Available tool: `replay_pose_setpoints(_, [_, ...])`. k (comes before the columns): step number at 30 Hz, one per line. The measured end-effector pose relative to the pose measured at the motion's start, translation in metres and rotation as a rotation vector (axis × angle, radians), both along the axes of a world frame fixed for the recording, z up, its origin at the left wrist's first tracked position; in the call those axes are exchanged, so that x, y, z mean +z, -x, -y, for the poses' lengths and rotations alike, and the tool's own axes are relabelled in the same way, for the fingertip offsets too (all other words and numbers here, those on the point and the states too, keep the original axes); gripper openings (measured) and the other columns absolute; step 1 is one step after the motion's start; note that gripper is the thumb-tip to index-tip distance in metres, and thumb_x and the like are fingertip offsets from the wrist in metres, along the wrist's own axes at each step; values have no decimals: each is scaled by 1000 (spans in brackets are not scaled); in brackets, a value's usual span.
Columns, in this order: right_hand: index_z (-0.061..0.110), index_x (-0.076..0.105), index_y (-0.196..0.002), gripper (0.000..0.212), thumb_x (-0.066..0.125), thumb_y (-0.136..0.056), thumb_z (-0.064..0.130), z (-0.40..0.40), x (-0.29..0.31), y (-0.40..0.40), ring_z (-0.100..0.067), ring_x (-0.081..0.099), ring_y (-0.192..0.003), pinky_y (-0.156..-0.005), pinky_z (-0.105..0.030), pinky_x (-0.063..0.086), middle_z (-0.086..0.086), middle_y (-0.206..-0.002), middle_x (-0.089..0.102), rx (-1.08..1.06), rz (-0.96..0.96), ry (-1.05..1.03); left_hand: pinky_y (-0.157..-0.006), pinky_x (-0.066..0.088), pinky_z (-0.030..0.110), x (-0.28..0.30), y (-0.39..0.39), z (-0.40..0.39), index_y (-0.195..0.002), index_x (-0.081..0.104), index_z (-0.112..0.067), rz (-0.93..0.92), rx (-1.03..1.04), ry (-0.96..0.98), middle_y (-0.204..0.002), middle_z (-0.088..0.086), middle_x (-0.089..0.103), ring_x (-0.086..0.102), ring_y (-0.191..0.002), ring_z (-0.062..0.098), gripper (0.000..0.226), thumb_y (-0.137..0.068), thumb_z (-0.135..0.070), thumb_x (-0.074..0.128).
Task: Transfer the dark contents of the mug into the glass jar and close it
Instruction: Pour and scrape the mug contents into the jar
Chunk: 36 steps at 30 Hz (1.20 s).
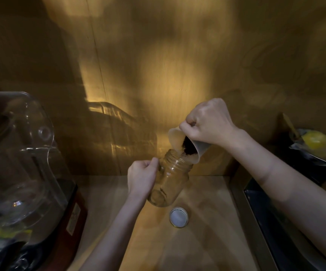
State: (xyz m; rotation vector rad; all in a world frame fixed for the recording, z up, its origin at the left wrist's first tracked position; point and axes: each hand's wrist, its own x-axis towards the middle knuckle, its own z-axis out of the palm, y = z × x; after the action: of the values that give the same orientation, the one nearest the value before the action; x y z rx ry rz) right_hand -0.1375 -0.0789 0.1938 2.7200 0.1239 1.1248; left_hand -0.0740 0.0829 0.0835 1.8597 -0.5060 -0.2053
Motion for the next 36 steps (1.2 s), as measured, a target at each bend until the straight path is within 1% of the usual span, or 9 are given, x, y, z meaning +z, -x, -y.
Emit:
replay_pose_setpoints(3, [13,44,-29,39,50,-68,15,0,-3,-1,-18,35,-24,-44,-13,13,0,-26,36,22,-35,66,-55,33,36,-3,-2,0,-49,48,-10,4,-2,12,-53,12,38,36,-52,23,38,-82,-28,51])
replay_pose_setpoints(4, [13,44,-29,39,49,-68,16,0,-3,-1,-18,36,-24,-44,-12,12,0,-26,36,25,-27,74,-55,33,37,-3,-2,0,-49,48,-11,0,-7,17,-53,12,38,36,-52,23,37,-82,-29,51])
replay_pose_setpoints(6, [13,42,-29,39,49,-67,16,-1,-1,-2,-19,36,-24,-45,-12,9,-1,-25,36,27,-6,75,-55,33,37,-4,-2,0,-49,47,-11,-4,-11,27,-53,12,37,36,-52,24,37,-80,-31,50])
replay_pose_setpoints(10, [13,42,-29,39,49,-67,15,-1,0,-1,-18,35,-24,-43,-16,17,-1,-25,36,43,17,56,-55,33,37,-2,-3,0,-49,48,-11,-8,-9,32,-53,13,37,36,-52,25,36,-73,-38,46])
replay_pose_setpoints(15, [13,40,-29,39,48,-67,15,-2,2,-1,-19,33,-24,-46,-13,11,-1,-25,34,61,34,65,-56,34,36,-1,-1,1,-50,50,-9,-25,-15,43,-53,13,39,37,-52,25,37,-80,-31,50])
replay_pose_setpoints(19, [13,40,-28,38,48,-66,15,-2,3,0,-19,34,-24,-44,-15,15,-2,-25,33,61,37,83,-54,31,34,-1,2,2,-49,47,-9,-27,-6,49,-53,11,36,34,-51,21,37,-83,-25,51])
replay_pose_setpoints(24, [13,43,-29,39,48,-68,16,-3,8,-1,-16,30,-28,-42,-17,18,-2,-26,35,103,41,104,-55,35,35,-4,1,3,-53,52,-7,-45,-25,80,-54,12,41,38,-53,23,37,-84,-26,50])
replay_pose_setpoints(28, [13,47,-31,38,51,-68,15,-3,13,-3,-19,36,-26,-40,-17,20,-2,-26,38,117,6,149,-57,37,36,-5,-1,3,-56,55,-6,-72,-31,103,-56,13,44,41,-55,24,35,-83,-28,49])
replay_pose_setpoints(36, [12,47,-31,39,50,-70,14,-3,14,-4,-20,37,-26,-37,-18,24,-2,-27,39,146,7,126,-58,38,37,-3,-1,3,-55,55,-7,-98,-30,119,-56,14,44,41,-56,25,37,-82,-31,50])
